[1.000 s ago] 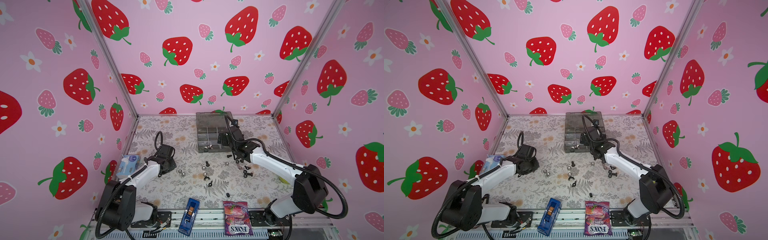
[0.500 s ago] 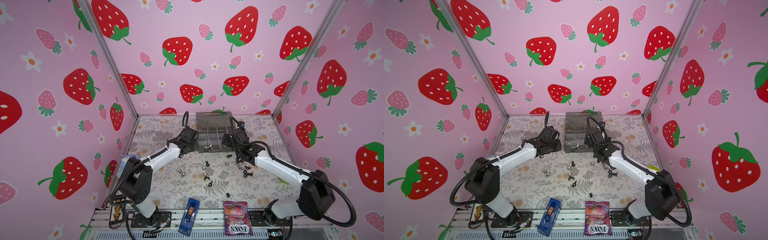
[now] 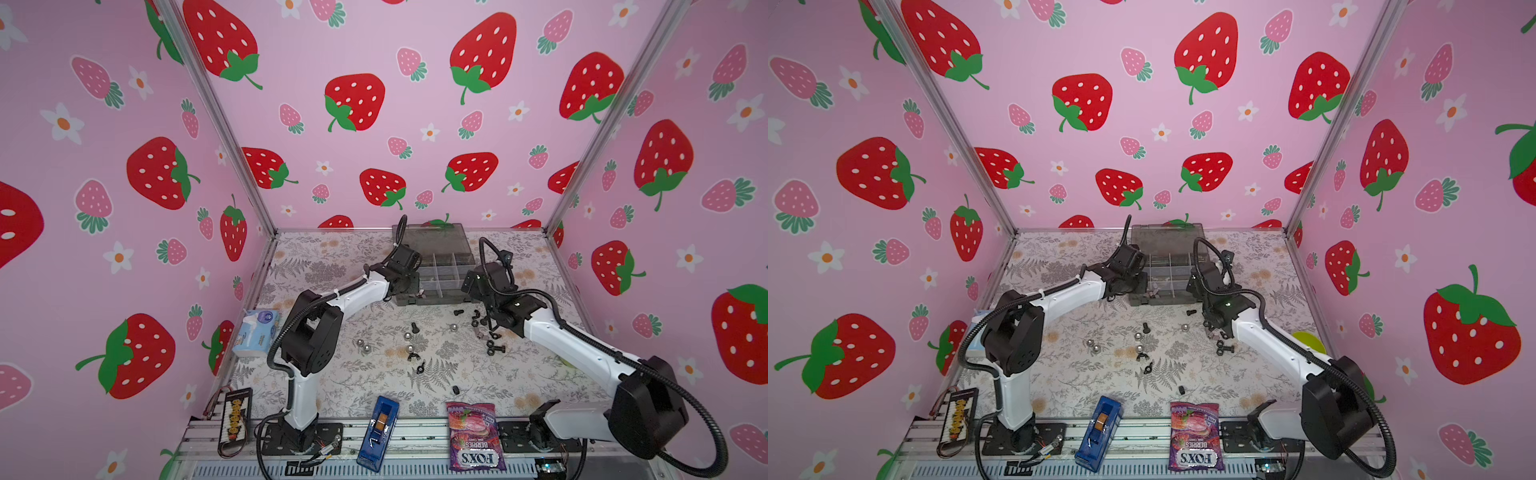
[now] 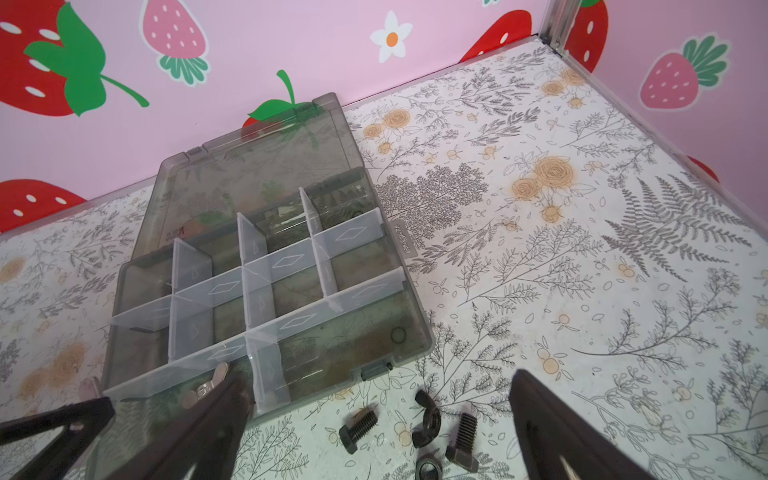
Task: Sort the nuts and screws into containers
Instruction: 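Carry the wing nut with the left gripper over the nearest box compartment, then open the left gripper over the compartment while the right gripper reaches toward the pile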
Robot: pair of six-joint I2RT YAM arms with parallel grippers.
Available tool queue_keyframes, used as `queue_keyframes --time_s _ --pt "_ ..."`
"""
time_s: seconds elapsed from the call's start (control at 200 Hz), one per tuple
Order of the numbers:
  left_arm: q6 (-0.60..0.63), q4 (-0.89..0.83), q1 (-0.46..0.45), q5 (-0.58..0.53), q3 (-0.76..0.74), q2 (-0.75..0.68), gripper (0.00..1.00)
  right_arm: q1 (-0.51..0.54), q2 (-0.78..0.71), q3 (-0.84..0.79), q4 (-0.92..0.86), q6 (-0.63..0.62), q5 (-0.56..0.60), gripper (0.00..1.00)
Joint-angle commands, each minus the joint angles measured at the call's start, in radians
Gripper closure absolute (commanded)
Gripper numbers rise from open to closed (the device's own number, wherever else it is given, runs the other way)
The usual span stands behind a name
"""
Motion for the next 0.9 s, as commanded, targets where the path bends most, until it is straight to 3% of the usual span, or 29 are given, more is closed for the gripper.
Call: queue_keyframes --time_s 0.0,0.195,0.21,0.345,0.66,0.895 --pt "0.033 -0.012 -0.005 -0.008 0.056 0.022 0.95 -0.034 -0.027 -0.028 -0.031 0.060 0.002 0.00" --pt "0.051 -0.012 -0.006 -0.026 0.060 0.054 0.95 -0.083 -0.040 -0.063 -0.034 0.093 -0.045 0.00" --pt "0.052 -0.013 -0.006 -0.028 0.062 0.056 0.91 -0.084 -0.042 -0.065 -0.033 0.093 -0.047 0.00" --pt "0.056 -0.018 -0.008 -0.035 0.061 0.067 0.86 -0.093 -0.053 -0.081 -0.037 0.094 -0.042 0.00" --pt "0.051 -0.012 -0.024 -0.041 0.026 0.027 0.61 -0.101 -0.062 -0.110 -0.048 0.107 -0.049 0.00" --pt "0.035 -0.007 -0.029 -0.043 -0.006 -0.034 0.57 -0.101 -0.064 -0.110 -0.058 0.091 -0.054 0.00"
